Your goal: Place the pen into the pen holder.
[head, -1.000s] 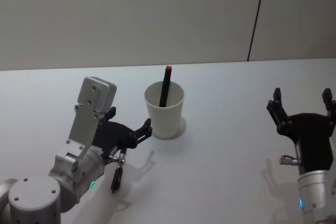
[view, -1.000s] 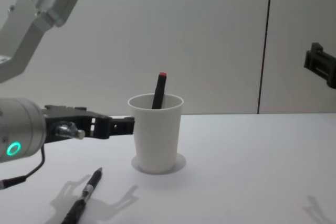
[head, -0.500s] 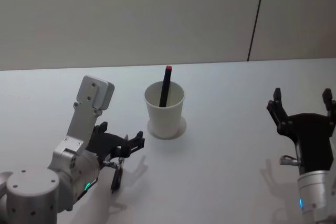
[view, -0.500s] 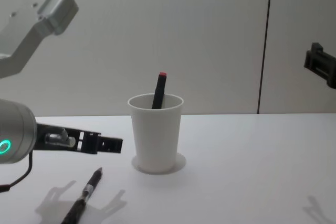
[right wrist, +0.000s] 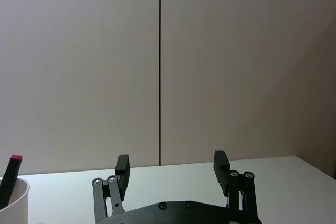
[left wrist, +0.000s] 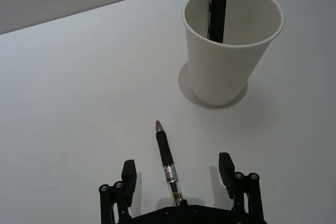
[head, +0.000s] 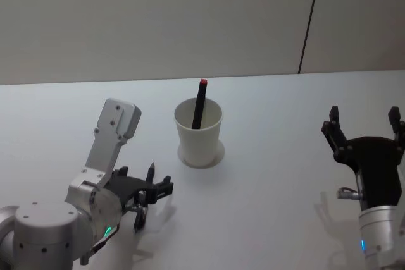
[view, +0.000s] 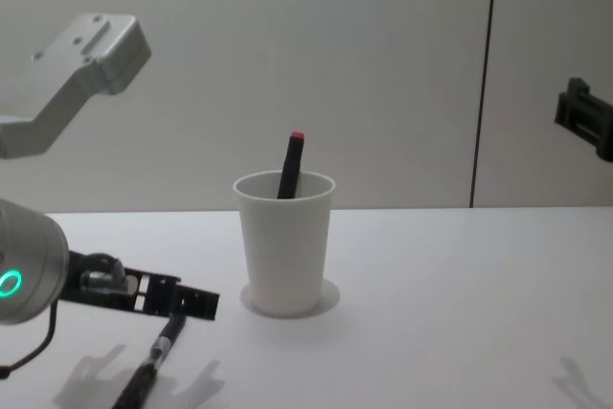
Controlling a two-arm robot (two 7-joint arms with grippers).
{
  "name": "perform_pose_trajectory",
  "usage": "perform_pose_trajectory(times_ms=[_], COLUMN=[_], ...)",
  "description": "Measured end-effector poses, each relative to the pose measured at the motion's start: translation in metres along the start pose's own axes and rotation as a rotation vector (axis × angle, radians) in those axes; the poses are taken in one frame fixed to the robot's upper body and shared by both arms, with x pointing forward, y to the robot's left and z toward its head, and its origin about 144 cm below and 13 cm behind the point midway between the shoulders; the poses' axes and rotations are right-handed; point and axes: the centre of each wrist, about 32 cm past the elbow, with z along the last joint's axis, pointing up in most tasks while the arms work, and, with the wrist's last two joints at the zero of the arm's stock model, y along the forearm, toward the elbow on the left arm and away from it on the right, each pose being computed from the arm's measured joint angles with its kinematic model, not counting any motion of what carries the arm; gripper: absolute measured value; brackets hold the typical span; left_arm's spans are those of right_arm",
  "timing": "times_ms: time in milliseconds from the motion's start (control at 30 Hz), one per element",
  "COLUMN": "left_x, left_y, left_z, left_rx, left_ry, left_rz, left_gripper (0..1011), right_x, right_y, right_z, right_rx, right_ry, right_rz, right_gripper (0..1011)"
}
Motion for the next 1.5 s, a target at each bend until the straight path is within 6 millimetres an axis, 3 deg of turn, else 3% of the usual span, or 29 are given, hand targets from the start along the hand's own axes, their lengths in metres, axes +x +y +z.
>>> perform_pose_trajectory(times_ms=[833,1100,1500], left_x=[0.003,0.004,0.004], left_y=[-0.007,-0.009,-0.011], left_z=[-0.016,-0.019,-0.024], left_rx=[0.124,0.132,0.139], left_ry=[0.049,0.038,0.030], left_rz=[0.048,0.058,0.062], left_gripper=[1000,873,805], right_x=[0.000,0.000,0.000], right_y=[0.000,0.000,0.000], right_z=[0.000,0.000,0.000], right_rx=[0.000,0.000,0.000], right_ry=[0.000,0.000,0.000], right_rz=[0.000,0.000,0.000], right_gripper=[1001,1002,1002])
